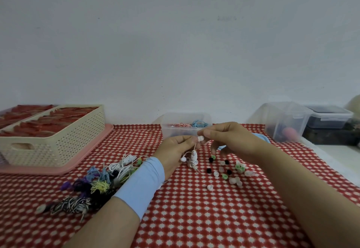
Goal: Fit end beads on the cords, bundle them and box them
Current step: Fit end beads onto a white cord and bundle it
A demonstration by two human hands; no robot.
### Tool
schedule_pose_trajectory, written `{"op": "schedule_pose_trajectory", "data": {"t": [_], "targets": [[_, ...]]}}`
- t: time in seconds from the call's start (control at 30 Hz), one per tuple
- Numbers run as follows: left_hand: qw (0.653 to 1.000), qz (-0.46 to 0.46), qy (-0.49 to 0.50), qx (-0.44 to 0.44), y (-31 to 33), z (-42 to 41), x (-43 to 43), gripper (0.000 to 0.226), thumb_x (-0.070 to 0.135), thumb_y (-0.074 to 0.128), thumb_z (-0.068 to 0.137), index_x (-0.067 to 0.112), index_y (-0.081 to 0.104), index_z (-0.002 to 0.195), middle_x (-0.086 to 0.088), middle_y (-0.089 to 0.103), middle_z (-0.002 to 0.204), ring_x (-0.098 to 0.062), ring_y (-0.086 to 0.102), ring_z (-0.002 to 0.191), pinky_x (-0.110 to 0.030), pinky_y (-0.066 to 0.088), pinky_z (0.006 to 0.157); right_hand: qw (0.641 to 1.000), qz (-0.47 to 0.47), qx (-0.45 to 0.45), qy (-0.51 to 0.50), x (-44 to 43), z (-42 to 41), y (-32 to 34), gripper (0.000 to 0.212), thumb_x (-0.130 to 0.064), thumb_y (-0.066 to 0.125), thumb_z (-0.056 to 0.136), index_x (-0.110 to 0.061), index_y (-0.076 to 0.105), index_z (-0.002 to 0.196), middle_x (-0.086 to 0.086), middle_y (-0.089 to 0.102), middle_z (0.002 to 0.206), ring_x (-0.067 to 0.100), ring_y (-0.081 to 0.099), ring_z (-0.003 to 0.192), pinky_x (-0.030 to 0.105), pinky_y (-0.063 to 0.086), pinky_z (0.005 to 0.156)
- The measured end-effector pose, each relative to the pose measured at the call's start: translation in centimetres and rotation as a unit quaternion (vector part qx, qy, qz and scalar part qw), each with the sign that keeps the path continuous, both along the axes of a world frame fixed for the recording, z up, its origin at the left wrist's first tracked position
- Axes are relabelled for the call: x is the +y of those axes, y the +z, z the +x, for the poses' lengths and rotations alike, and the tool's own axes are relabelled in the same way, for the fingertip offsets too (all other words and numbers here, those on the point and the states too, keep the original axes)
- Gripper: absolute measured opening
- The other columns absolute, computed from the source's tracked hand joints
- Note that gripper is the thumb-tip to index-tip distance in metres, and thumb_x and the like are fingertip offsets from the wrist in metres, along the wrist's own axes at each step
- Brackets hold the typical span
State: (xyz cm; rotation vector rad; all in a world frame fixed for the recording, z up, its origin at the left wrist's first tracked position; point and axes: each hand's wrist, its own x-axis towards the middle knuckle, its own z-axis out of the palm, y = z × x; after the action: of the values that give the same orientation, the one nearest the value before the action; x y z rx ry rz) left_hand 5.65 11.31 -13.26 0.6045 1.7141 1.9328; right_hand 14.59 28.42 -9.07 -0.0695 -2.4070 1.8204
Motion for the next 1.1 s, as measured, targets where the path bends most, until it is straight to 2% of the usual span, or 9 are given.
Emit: {"op": "schedule_pose_trajectory", "data": {"t": [0.1, 0.23, 0.33, 0.4, 0.53, 0.7, 0.83, 0.97, 1.1], "targets": [[1.000, 0.005, -0.026, -0.002, 0.15, 0.11, 0.04, 0.016, 0.023, 0.064, 0.091, 0.012, 0.075, 0.091, 0.002, 0.072, 0.081, -0.012, 0.064, 0.082, -0.027, 0.052, 0.080, 0.999, -0.017, -0.030, 0.027, 0.16, 0.05, -0.06, 0.026, -0.031, 0.074, 0.083, -0.015, 0.081, 0.102, 0.009, 0.075, 0.101, 0.014, 0.060, 0.066, 0.026, 0.041, 0.055], [0.998, 0.017, -0.062, -0.011, 0.17, 0.28, -0.14, 0.017, 0.021, 0.062, 0.092, 0.007, 0.072, 0.089, 0.000, 0.068, 0.075, -0.012, 0.061, 0.072, -0.023, 0.050, 0.065, 0.999, -0.026, -0.036, 0.023, 0.06, -0.20, -0.33, 0.034, -0.036, 0.078, 0.073, -0.013, 0.081, 0.097, 0.009, 0.072, 0.093, 0.013, 0.059, 0.066, 0.025, 0.040, 0.055], [0.995, 0.040, -0.089, -0.030, 0.31, 0.15, -0.37, 0.017, 0.024, 0.065, 0.083, 0.008, 0.071, 0.082, -0.002, 0.066, 0.072, -0.012, 0.060, 0.069, -0.025, 0.050, 0.065, 0.998, -0.025, -0.033, 0.044, -0.14, -0.21, -0.13, 0.032, -0.036, 0.077, 0.073, -0.013, 0.081, 0.095, 0.005, 0.074, 0.090, 0.012, 0.059, 0.066, 0.026, 0.039, 0.055], [0.993, 0.056, -0.098, -0.040, 0.68, 0.21, -0.40, 0.016, 0.022, 0.064, 0.082, 0.007, 0.069, 0.084, -0.001, 0.064, 0.069, -0.008, 0.059, 0.062, -0.019, 0.049, 0.058, 0.996, -0.046, -0.035, 0.062, -0.12, -0.05, 0.15, 0.029, -0.034, 0.076, 0.074, -0.014, 0.081, 0.095, 0.004, 0.075, 0.090, 0.011, 0.060, 0.066, 0.023, 0.040, 0.053], [0.991, 0.059, -0.107, -0.044, 0.64, 0.14, -0.37, 0.022, 0.023, 0.066, 0.077, 0.005, 0.070, 0.089, 0.000, 0.065, 0.068, -0.008, 0.059, 0.062, -0.020, 0.049, 0.061, 0.995, -0.059, -0.038, 0.066, 0.04, -0.06, 0.08, 0.028, -0.031, 0.075, 0.075, -0.013, 0.080, 0.097, 0.007, 0.074, 0.095, 0.013, 0.061, 0.067, 0.024, 0.039, 0.051], [0.995, 0.037, -0.090, -0.032, 0.48, 0.04, -0.51, 0.020, 0.023, 0.065, 0.082, 0.005, 0.070, 0.090, 0.000, 0.066, 0.070, -0.007, 0.058, 0.063, -0.019, 0.045, 0.056, 0.997, -0.039, -0.049, 0.055, -0.07, -0.17, -0.01, 0.026, -0.032, 0.076, 0.075, -0.014, 0.081, 0.094, 0.004, 0.075, 0.089, 0.012, 0.061, 0.066, 0.023, 0.041, 0.052], [0.997, 0.032, -0.045, -0.047, 0.44, -0.14, -0.02, 0.018, 0.019, 0.062, 0.093, 0.004, 0.072, 0.097, -0.005, 0.071, 0.085, -0.014, 0.061, 0.077, -0.023, 0.053, 0.063, 0.999, -0.022, -0.025, 0.016, -0.17, -0.16, 0.08, 0.017, -0.024, 0.073, 0.090, -0.013, 0.080, 0.102, 0.008, 0.077, 0.098, 0.017, 0.063, 0.066, 0.025, 0.047, 0.054], [0.998, 0.022, -0.032, -0.048, 0.53, -0.26, 0.12, 0.028, 0.021, 0.063, 0.093, 0.004, 0.070, 0.114, -0.016, 0.070, 0.116, -0.026, 0.065, 0.107, -0.034, 0.056, 0.086, 0.999, 0.015, 0.033, -0.024, -0.51, -0.43, -0.26, 0.012, -0.021, 0.075, 0.091, -0.017, 0.079, 0.101, 0.007, 0.077, 0.094, 0.022, 0.065, 0.065, 0.026, 0.049, 0.052], [0.999, 0.000, -0.021, -0.047, 0.83, -0.12, -0.03, 0.021, 0.022, 0.066, 0.091, 0.009, 0.073, 0.107, -0.013, 0.072, 0.104, -0.020, 0.067, 0.089, -0.036, 0.058, 0.077, 0.995, 0.056, 0.072, -0.027, -0.49, -0.53, -0.48, 0.013, -0.011, 0.081, 0.084, -0.017, 0.081, 0.095, 0.002, 0.074, 0.078, 0.021, 0.063, 0.061, 0.028, 0.049, 0.052]]}}
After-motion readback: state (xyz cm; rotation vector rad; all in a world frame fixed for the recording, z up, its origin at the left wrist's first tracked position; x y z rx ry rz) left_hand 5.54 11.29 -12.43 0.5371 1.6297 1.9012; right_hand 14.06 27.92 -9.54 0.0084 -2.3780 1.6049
